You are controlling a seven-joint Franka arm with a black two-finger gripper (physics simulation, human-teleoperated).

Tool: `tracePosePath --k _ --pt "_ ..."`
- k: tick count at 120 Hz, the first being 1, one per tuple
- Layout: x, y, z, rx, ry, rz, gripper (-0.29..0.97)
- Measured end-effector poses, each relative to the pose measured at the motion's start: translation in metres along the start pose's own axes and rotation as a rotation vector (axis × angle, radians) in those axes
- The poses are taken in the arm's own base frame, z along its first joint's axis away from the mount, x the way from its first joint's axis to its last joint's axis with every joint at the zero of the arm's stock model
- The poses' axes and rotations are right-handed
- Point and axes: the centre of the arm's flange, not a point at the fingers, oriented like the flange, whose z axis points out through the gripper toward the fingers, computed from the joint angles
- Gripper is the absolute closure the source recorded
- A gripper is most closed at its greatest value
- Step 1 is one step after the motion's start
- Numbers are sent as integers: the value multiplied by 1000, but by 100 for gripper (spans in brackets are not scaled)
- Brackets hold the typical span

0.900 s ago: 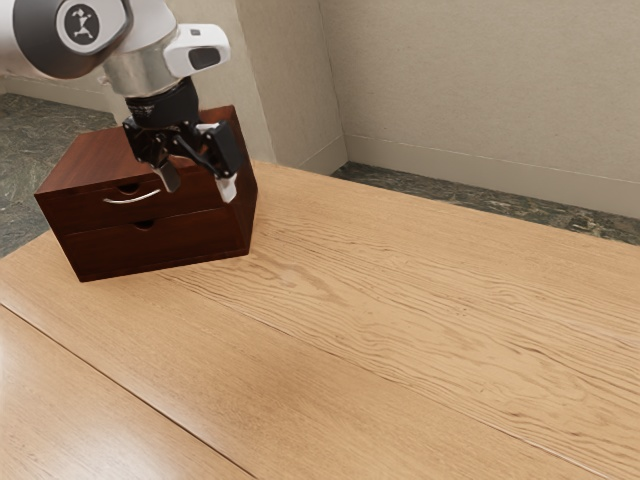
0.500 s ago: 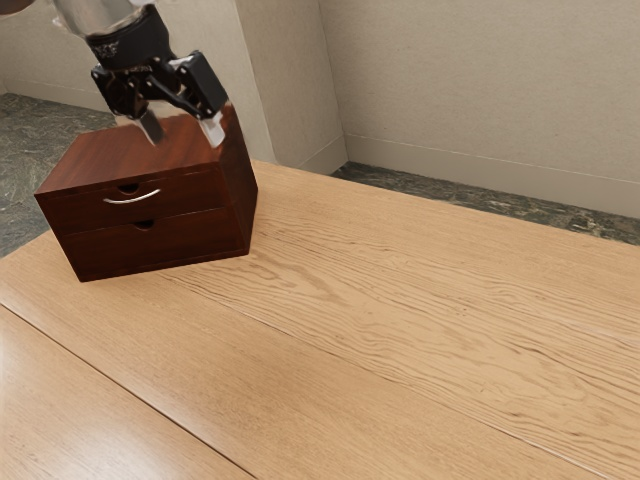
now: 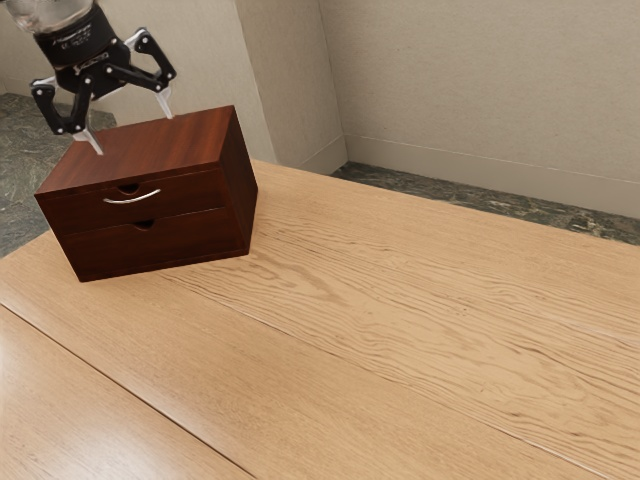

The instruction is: Pull the drawer handle with one arm to open the drawer

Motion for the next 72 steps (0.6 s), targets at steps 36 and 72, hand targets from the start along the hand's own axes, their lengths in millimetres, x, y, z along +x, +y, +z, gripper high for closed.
tracePosePath --k 36,72 --pt "50 -28 19 7 37 -420 0" --pt "80 -65 93 20 39 -672 0"
